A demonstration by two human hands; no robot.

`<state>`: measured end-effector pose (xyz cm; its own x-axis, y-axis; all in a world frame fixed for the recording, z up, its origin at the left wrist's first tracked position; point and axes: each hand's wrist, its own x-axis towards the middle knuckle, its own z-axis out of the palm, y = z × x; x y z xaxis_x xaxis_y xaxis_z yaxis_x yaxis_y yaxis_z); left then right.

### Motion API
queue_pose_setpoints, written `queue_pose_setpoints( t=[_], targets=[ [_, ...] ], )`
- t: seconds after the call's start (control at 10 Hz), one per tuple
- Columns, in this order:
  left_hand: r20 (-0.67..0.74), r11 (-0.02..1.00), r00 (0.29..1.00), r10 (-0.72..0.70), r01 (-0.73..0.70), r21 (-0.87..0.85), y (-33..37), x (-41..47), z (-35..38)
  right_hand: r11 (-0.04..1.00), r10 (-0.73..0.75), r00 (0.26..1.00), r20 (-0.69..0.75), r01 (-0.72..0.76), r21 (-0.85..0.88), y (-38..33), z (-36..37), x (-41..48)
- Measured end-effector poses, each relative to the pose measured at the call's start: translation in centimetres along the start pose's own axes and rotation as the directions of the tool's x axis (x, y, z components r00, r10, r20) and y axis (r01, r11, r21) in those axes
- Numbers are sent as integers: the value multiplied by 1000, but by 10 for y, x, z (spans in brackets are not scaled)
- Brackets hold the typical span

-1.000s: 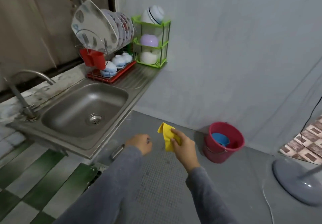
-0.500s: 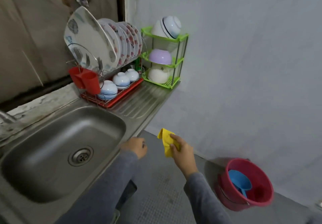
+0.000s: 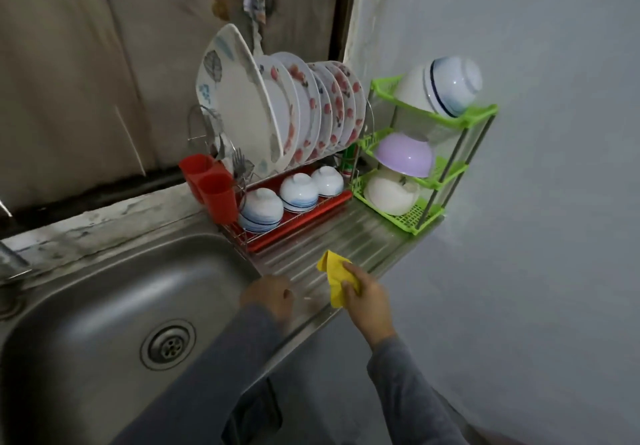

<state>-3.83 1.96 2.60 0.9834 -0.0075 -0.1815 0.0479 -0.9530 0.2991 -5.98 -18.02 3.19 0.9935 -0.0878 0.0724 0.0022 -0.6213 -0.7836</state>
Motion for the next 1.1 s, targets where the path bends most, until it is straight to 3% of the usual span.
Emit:
queue_pose_setpoints(
  t=[0.2, 0.4, 0.6, 0.9, 1.1],
  targets=[
    [-53, 970, 969, -241, 238, -57, -3, 29, 7, 993, -116, 967, 226, 113, 27, 13, 22, 77],
    [-72, 882, 884, -461, 449, -142, 11, 33, 20, 964, -261, 862, 434, 256, 72, 5, 32, 128],
    [-148, 854, 845, -515, 489, -180, 29, 33, 39, 927, -325, 749, 577, 374, 37, 14, 57, 144],
    [-90, 837, 833, -546, 535, -116, 48, 37, 64, 773, -430, 644, 633, 624, -110, 51, 75, 130],
    [-117, 851, 845, -522, 509, -129, 50, 27, 70, 702, -562, 662, 495, 699, -137, 57, 75, 130]
  ],
)
